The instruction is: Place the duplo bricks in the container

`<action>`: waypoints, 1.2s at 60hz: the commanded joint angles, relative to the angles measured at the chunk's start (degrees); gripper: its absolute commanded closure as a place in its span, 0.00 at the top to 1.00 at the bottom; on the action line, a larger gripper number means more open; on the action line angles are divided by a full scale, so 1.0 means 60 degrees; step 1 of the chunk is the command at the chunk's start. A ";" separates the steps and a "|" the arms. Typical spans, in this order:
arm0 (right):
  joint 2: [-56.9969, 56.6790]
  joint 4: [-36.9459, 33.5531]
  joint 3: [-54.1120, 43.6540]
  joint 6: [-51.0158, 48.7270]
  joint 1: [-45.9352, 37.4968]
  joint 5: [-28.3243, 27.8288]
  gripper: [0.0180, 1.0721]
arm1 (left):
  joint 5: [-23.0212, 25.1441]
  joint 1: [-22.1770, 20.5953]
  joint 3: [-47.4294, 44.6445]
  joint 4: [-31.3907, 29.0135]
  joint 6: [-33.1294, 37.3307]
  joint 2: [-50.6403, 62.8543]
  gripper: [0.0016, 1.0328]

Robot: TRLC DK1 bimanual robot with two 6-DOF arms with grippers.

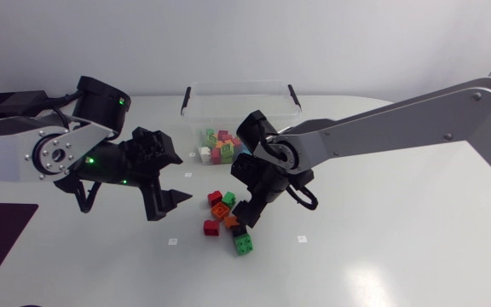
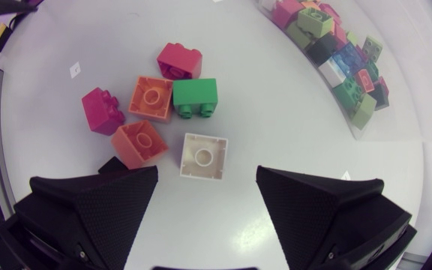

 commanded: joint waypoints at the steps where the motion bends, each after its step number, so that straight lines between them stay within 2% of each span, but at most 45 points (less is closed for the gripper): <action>1: 0.0304 -0.0215 0.0382 0.0217 0.0046 0.0065 0.86 | 0.0104 -0.0118 -0.0303 -0.0083 0.0450 -0.0144 0.95; 7: 0.0539 -0.0406 0.0631 0.0217 0.0046 0.0094 0.86 | 0.0119 -0.0309 -0.0464 -0.0112 0.0552 -0.0056 0.95; 10: 0.0685 -0.0493 0.0749 0.0217 0.0046 0.0094 0.80 | 0.0119 -0.0455 -0.0567 -0.0156 0.0640 0.0091 0.95; 16: 0.0919 -0.0699 0.0924 0.0232 0.0046 0.0094 0.74 | 0.0133 -0.0777 -0.0801 -0.0112 0.0787 0.0398 0.95; 23: 0.1110 -0.0801 0.1071 0.0232 0.0046 0.0094 0.73 | 0.0133 -0.0953 -0.0845 -0.0083 0.0875 0.0794 0.95; 28: 0.1256 -0.0889 0.1188 0.0232 0.0032 0.0080 0.64 | 0.0133 -0.1085 -0.0860 -0.0024 0.0875 0.1028 0.95; 30: 0.1359 -0.0948 0.1247 0.0202 0.0017 0.0080 0.54 | 0.0133 -0.1275 -0.0904 0.0049 0.0933 0.1306 0.95; 33: 0.1403 -0.1006 0.1291 0.0188 0.0003 0.0065 0.49 | 0.0133 -0.1319 -0.0889 0.0064 0.0948 0.1409 0.95; 36: 0.1432 -0.1050 0.1305 0.0173 -0.0012 0.0050 0.38 | 0.0133 -0.1393 -0.0889 0.0108 0.1006 0.1570 0.95; 40: 0.1418 -0.1065 0.1291 0.0158 -0.0041 0.0021 0.28 | 0.0133 -0.1451 -0.0860 0.0195 0.1021 0.1775 0.95; 72: -0.0619 -0.1387 0.0587 0.0041 -0.0686 -0.0257 0.27 | 0.0133 -0.1788 -0.0581 0.0869 0.0933 0.2947 0.94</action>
